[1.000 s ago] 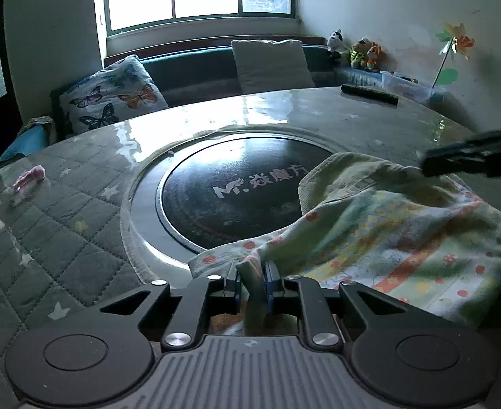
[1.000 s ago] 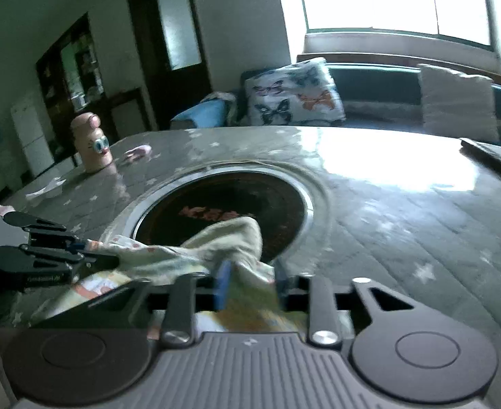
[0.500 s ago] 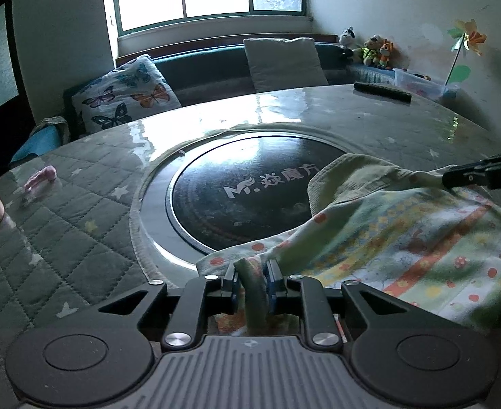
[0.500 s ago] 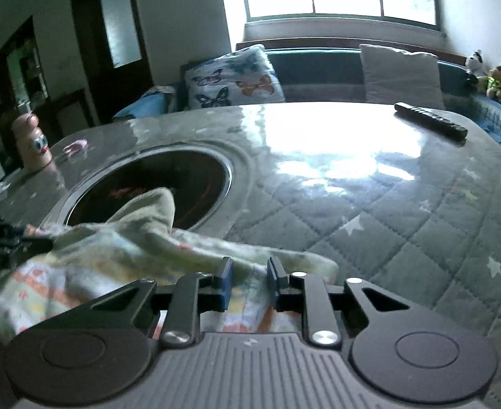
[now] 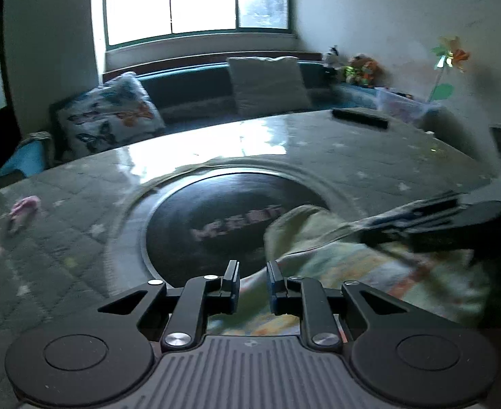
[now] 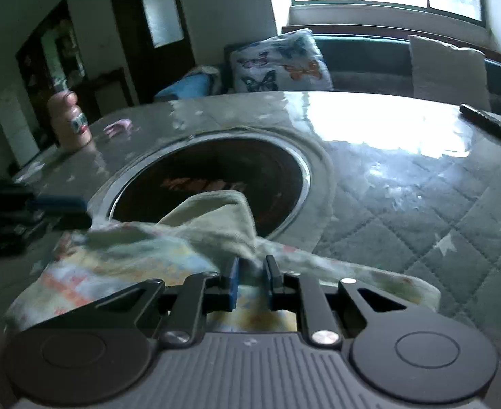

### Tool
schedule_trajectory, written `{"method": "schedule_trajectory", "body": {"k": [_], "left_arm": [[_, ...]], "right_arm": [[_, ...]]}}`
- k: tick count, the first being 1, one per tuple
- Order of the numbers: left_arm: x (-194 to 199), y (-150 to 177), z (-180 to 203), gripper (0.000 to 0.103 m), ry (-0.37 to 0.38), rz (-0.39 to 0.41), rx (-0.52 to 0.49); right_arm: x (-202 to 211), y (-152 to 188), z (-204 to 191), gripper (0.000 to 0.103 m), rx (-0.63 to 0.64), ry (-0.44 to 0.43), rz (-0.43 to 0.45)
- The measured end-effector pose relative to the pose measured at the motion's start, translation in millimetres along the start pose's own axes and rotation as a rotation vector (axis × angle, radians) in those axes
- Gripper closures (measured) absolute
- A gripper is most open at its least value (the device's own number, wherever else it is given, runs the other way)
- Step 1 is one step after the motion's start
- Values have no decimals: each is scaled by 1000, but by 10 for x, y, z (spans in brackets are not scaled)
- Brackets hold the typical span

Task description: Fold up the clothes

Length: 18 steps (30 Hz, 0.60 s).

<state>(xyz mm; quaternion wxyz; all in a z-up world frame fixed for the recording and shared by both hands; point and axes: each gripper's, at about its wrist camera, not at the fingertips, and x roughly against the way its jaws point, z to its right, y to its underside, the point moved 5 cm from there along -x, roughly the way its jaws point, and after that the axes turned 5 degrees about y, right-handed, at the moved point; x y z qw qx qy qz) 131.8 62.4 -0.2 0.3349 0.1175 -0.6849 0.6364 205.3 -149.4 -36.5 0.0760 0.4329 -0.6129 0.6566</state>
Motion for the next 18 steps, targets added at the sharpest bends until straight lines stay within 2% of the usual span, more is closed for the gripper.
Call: {"method": "schedule_trajectory", "body": {"k": [8,13,18], "left_arm": [[-348,-84,249,83,105,-41,6],[-581,-20,301,84,92,-98,0],[-603,-1,298,84,88,-97,1]], "right_arm": [[279,-37,-116,88,22,-37,43],[348,82,-276,88,90,-67,31],[357,204,-390,88,146,-45,25]]}}
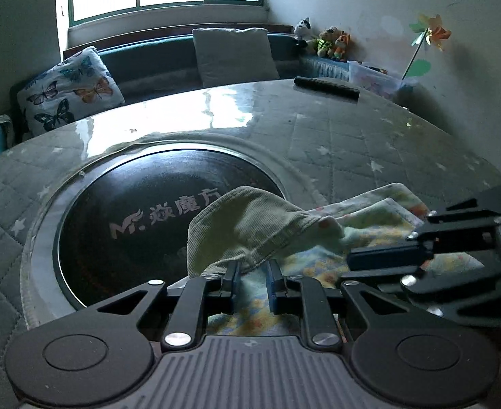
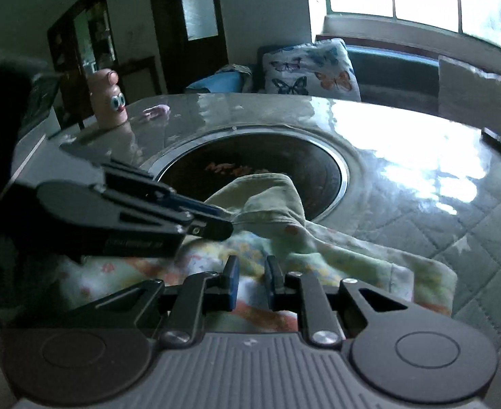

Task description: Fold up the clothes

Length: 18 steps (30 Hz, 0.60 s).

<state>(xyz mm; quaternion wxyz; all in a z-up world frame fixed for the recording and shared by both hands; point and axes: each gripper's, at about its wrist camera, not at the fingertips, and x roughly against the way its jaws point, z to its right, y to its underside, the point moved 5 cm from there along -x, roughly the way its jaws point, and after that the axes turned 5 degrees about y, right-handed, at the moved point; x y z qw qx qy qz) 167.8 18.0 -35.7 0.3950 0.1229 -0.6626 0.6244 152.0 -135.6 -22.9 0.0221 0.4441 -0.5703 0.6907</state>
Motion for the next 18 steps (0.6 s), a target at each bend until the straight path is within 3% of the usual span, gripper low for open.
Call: {"method": "schedule_trajectory", "body": {"k": [9,18], "left_arm": [[37,10,14,84,-12,10,-4],[447,215,206,84,-12,64,-57]], "right_arm": [[185,161,-378,86,83,-76,-8],[399,330,-548,85,78,-139,-6]]}}
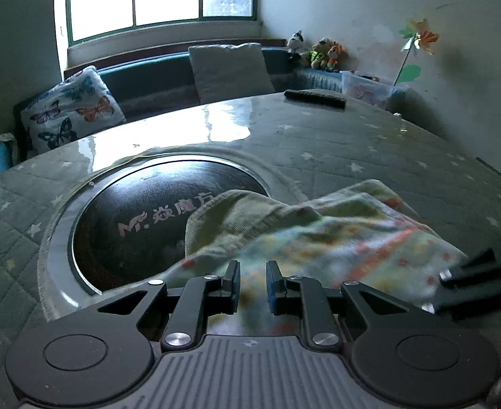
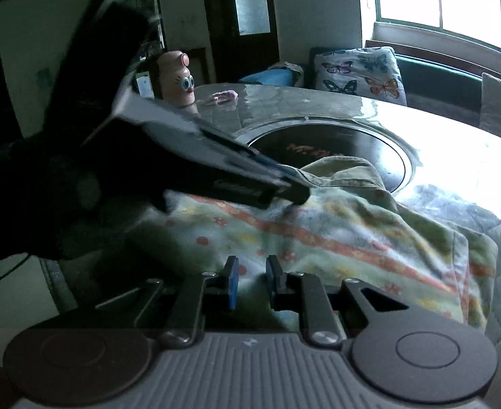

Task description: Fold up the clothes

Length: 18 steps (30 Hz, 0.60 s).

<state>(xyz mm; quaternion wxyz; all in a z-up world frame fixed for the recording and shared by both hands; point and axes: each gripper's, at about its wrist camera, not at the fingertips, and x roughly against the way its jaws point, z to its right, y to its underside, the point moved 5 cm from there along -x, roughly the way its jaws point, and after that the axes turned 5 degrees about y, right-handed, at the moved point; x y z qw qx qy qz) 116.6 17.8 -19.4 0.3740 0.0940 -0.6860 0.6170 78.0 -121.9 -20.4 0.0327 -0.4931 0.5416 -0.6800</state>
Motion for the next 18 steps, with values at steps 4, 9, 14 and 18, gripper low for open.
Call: {"method": "schedule_trajectory", "body": {"k": [4,9,14,18], "left_arm": [[196,170,76,84,-2,13,-7],[352,389,82,83,-11,24,36],[452,521,-21,82,-38,45,90],[500,570,-87,81,-65,54,127]], "right_arm": [[170,-5,113,76,-66,10,36],[332,82,446,63,-157,104,67],[365,294,777,62,-260,198,53],[410,463,934,62,-324,211,75]]}}
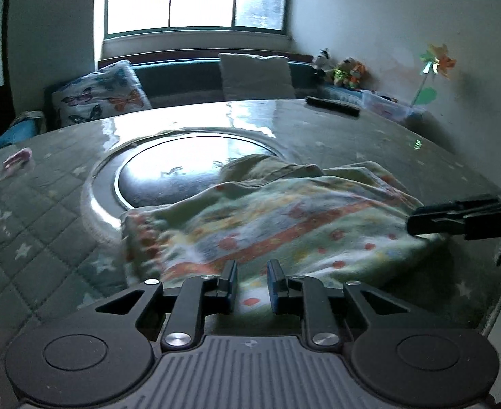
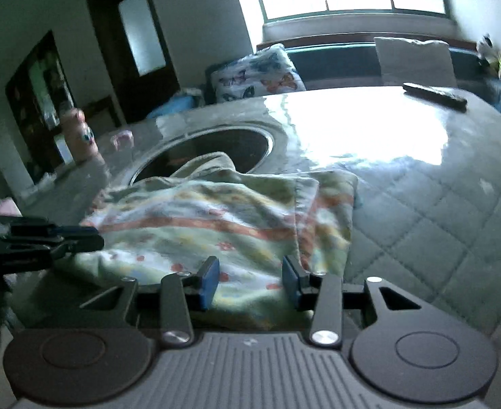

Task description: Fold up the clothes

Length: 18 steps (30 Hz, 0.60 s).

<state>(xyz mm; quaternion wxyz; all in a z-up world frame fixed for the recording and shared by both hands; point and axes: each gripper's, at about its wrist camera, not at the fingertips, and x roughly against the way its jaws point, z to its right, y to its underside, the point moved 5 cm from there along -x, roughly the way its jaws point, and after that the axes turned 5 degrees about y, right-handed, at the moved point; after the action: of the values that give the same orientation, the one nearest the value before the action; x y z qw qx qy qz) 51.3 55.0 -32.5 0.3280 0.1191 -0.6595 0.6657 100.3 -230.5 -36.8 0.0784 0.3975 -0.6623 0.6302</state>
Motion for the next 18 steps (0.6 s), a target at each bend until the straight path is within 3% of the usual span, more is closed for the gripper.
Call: {"method": "schedule_trajectory", "body": {"k": [8,18], "left_arm": [[55,108,-113,75,-27,39,61],[73,134,-65,74,-65,54,31]], "right_arm": [[48,66,20,62,9,17,46],[57,93,-61,62,39,55,64]]}}
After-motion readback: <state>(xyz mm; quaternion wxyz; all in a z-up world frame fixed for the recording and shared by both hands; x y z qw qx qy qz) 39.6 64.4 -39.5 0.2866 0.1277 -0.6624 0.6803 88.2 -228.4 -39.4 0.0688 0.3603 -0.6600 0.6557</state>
